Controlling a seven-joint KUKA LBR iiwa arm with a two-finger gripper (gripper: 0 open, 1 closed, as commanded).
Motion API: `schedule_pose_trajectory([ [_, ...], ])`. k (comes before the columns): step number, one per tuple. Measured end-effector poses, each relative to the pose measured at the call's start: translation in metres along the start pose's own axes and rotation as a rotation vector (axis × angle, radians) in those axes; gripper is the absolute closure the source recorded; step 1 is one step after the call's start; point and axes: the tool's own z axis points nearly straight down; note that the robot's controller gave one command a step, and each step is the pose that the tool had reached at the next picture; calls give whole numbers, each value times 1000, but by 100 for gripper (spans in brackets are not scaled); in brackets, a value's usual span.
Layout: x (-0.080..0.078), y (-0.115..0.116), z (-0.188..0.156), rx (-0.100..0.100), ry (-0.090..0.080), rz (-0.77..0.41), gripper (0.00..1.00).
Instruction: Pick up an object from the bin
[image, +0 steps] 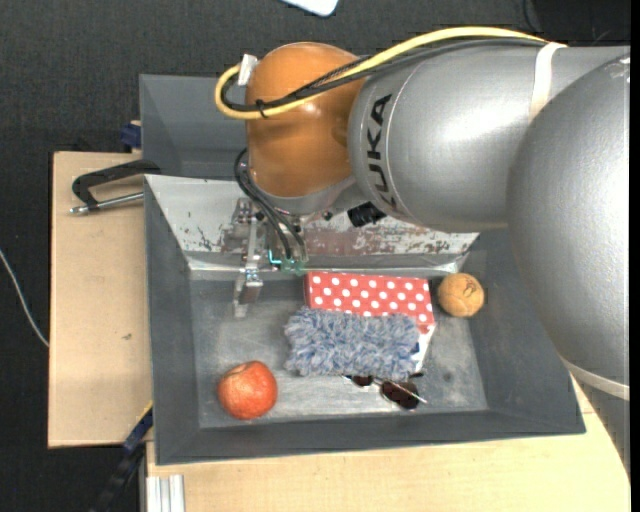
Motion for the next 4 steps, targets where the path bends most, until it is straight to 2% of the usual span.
schedule_pose_trajectory([
  [1,-2,-1,-5,-2,-8,2,0],
  [2,2,-34,13,-3,-10,-86,0],
  [3,7,-68,18,1,-13,-371,0],
  [4,8,-84,83,1,-11,-456,0],
])
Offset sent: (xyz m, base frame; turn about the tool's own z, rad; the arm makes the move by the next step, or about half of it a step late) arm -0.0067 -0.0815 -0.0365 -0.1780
